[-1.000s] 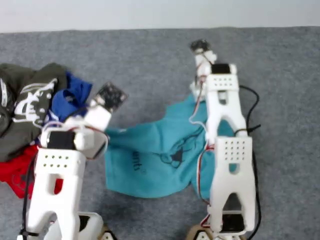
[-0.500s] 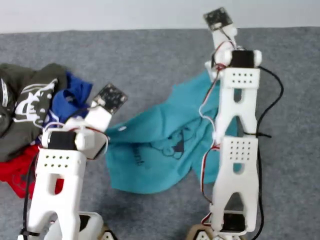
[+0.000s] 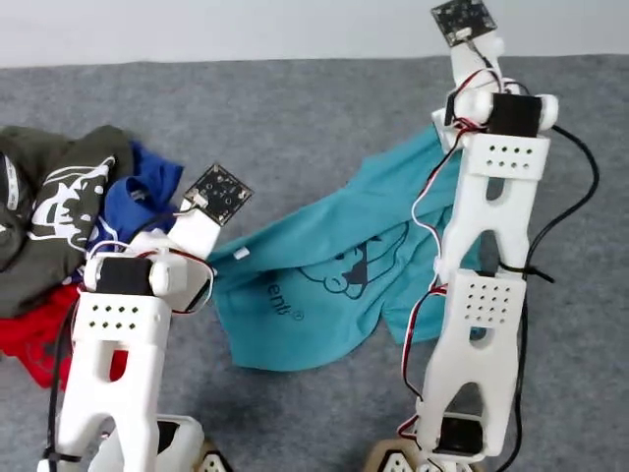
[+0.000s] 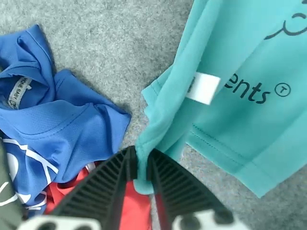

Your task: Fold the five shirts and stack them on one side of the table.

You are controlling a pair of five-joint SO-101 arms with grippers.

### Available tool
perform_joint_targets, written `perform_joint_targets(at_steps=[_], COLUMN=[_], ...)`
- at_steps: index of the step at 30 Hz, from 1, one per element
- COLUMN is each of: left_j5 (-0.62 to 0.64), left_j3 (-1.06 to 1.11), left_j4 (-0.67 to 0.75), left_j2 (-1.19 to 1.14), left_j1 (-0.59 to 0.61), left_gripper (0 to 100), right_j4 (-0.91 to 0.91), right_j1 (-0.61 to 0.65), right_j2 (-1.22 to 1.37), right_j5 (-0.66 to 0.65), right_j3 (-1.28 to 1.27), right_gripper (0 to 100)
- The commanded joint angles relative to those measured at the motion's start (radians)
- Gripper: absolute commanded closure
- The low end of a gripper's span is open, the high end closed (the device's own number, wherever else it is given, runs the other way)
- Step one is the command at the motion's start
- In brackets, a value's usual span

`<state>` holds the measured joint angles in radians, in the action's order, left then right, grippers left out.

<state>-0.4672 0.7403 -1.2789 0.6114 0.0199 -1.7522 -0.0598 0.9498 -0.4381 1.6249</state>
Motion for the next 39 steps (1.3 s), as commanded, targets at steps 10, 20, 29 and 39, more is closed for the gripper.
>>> perform_joint_targets(at_steps=[10,20,29,39], left_j5=[-0.002,-0.002,-0.002,-0.002], left_j3=[-0.015,-0.013,-0.005,-0.005], left_j4=[0.017,0.018,0.044,0.044], left_j2=[0.018,0.017,0.017,0.017], left_j1=[-0.002,-0.002,-0.028,-0.071], left_gripper=[100,100,100,100], right_j4=[-0.044,-0.041,-0.041,-0.038], right_j1=[-0.015,0.022,0.024,0.087], right_j2=[-0.058,-0.239,-0.423,-0.486], right_j5=[-0.140,-0.137,-0.135,-0.089], right_j3=[-0.411,-0.816,-0.977,-0.979], right_gripper=[98.8,98.8,84.9,79.4])
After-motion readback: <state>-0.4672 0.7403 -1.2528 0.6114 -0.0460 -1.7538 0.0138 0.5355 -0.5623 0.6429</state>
